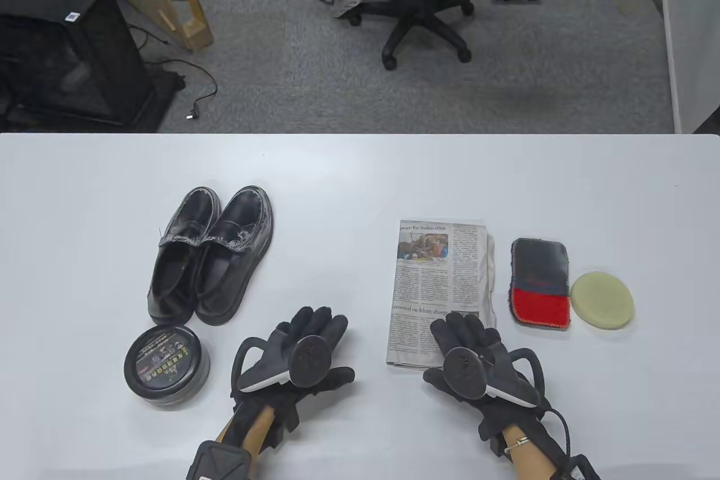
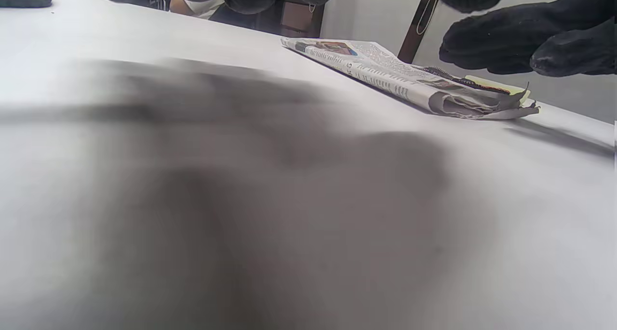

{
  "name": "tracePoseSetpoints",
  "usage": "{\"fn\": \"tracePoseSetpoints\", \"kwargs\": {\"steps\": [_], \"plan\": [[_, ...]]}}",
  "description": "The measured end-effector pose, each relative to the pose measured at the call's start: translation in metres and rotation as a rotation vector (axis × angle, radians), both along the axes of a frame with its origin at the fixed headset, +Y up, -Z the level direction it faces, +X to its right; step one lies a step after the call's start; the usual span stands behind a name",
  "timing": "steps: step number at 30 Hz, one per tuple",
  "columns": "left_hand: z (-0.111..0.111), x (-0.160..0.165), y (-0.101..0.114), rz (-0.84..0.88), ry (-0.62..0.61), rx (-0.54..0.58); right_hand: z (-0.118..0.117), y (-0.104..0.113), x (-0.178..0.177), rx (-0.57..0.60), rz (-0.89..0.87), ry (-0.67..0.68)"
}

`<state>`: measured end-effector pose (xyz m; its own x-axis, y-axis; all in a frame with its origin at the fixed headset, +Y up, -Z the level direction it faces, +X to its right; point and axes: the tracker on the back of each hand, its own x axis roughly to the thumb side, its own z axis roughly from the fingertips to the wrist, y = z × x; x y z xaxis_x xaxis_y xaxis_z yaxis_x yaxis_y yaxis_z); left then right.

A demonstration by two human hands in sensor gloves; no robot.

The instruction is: Dip and apply leather care cream with polishing sponge on shoes

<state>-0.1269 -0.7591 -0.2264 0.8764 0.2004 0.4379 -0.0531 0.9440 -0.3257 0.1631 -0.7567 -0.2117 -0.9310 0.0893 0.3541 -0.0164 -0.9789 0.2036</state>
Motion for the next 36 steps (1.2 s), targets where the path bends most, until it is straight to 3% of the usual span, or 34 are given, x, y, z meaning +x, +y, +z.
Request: {"fn": "tracePoseSetpoints", "kwargs": {"steps": [10,15,19,22,25,29,36], "plan": [[-0.001,-0.001,0.0,0.021,0.009,-0.005,-0.011,0.001,-0.012,0.005,0.021,-0.062],[-0.001,-0.002,0.0,0.021,0.022,-0.005,-0.038,-0.001,-0.035,-0.117,0.054,-0.165],[-0.001,-0.002,0.0,0.022,0.027,0.002,-0.062,-0.014,-0.059,-0.188,0.117,-0.315],[-0.001,-0.005,0.001,0.019,0.033,0.006,-0.07,-0.026,-0.068,-0.275,0.177,-0.354],[-0.003,-0.007,0.003,0.028,0.04,0.01,-0.069,-0.029,-0.073,-0.239,0.245,-0.335],[-0.003,-0.006,0.003,0.021,0.045,0.018,-0.065,-0.025,-0.078,-0.253,0.181,-0.33],[-0.003,-0.005,0.004,-0.001,0.055,0.026,-0.049,-0.015,-0.101,-0.007,0.333,-0.272]]}}
